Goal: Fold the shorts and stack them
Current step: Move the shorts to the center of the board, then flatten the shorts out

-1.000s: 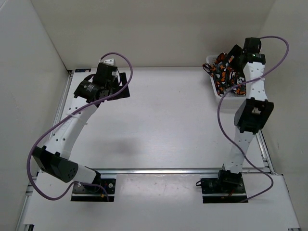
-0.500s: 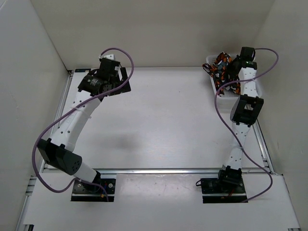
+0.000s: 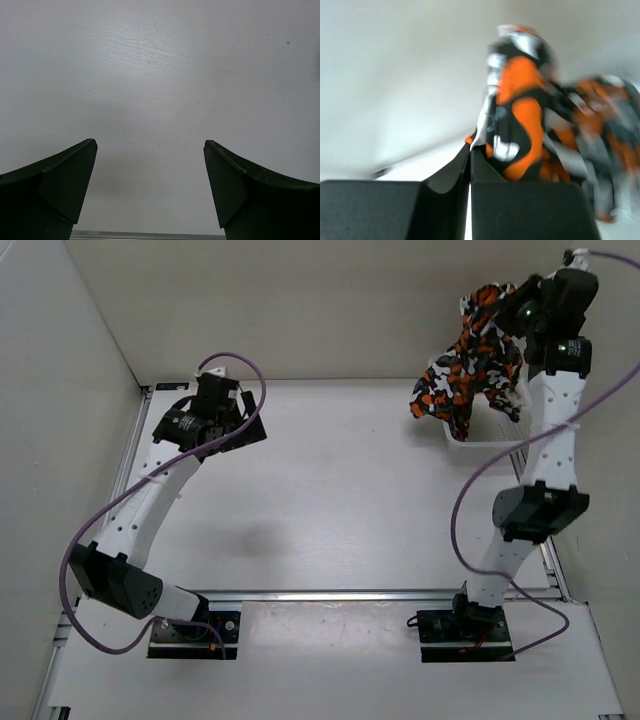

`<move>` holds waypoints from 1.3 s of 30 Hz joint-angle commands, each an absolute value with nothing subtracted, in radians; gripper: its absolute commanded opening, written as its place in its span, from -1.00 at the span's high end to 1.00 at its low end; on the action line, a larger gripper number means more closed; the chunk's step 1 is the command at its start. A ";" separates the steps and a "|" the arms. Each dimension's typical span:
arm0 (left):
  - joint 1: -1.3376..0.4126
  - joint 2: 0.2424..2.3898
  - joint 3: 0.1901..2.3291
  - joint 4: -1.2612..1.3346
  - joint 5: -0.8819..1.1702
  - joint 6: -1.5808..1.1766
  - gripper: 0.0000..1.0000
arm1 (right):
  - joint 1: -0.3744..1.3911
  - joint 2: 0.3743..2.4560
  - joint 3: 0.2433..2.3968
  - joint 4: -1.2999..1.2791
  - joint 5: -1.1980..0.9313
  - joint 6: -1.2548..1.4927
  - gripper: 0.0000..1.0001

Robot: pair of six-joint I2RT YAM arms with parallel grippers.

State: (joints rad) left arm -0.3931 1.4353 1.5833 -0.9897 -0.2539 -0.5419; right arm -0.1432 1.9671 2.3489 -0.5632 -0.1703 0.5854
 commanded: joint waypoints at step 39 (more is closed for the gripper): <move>-0.317 1.356 1.114 -0.893 0.067 -0.626 -0.85 | 0.792 1.215 1.046 -0.611 0.036 0.615 -0.88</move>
State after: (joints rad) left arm -0.3031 1.3125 1.1156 -0.9802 0.0647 -0.5961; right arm 0.6960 1.1500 1.0718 -0.6209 -0.0731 0.5743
